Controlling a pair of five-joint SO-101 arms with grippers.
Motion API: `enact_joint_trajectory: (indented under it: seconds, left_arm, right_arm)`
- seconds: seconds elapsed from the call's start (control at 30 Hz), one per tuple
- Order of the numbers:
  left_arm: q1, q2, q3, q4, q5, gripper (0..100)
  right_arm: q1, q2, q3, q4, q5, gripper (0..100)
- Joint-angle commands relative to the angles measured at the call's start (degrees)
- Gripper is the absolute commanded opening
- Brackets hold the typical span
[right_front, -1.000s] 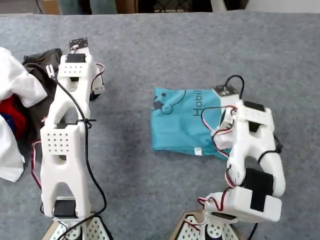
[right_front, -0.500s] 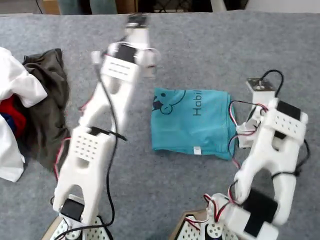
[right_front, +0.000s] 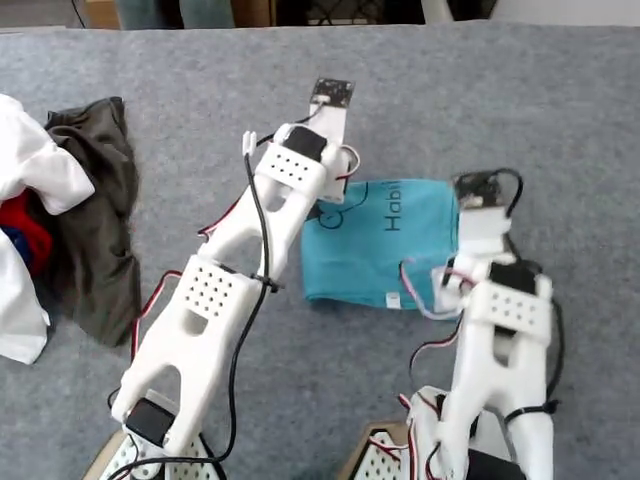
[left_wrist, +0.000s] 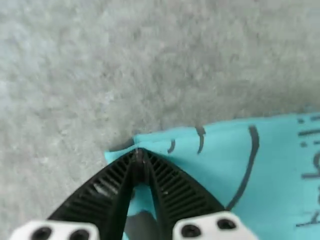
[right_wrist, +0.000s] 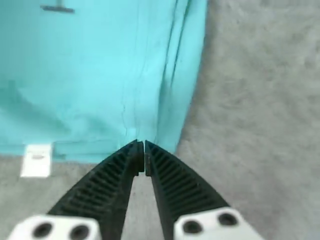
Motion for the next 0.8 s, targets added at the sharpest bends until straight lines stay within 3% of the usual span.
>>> enact_joint_trajectory:
  seconds: [0.0,0.37,0.6,0.77]
  left_arm:
    - [-1.80,1.76,-3.21,-2.81,-0.09,3]
    - [-1.80,2.64,-6.37,-2.46,-0.18,3]
    - [-0.75,0.35,-14.90,5.80,-0.53,3]
    - [-0.13,0.97,-22.46,10.73,-0.53,3]
  right_arm:
    - [-0.35,-1.54,9.80,-11.60,3.34,1.5]
    - [10.02,-1.89,6.99,-1.49,14.86,1.5]
    - [10.73,-1.89,-12.79,16.53,12.31,1.5]
    - [8.09,-1.45,-22.29,18.46,9.14,1.5]
